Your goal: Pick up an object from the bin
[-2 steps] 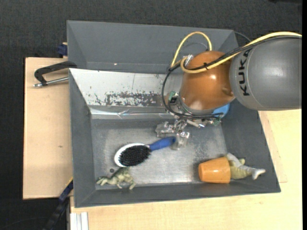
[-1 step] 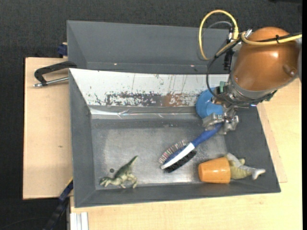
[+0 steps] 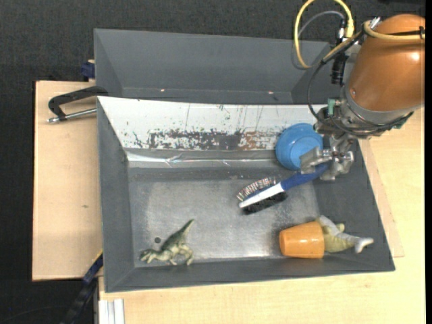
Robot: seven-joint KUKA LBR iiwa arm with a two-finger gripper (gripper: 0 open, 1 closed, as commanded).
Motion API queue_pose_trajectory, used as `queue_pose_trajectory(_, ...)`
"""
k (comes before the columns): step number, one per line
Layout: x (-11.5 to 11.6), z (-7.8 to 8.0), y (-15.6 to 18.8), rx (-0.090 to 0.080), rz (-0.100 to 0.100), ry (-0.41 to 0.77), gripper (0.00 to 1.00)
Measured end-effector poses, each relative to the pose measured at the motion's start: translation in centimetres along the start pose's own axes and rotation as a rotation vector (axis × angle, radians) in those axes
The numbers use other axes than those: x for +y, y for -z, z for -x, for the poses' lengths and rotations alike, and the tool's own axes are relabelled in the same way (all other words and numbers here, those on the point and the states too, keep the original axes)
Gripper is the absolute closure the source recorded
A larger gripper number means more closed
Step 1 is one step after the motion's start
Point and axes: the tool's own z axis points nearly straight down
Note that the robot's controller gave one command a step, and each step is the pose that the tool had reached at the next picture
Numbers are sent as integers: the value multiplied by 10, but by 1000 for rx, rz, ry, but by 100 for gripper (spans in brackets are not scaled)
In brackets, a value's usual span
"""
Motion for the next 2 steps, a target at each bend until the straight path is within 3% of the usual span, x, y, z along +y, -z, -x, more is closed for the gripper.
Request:
queue_pose_trajectory(1,-20,15,-54,-2,12,91,100)
queue_pose_trajectory(2,8,-62,24,4,0,41,100)
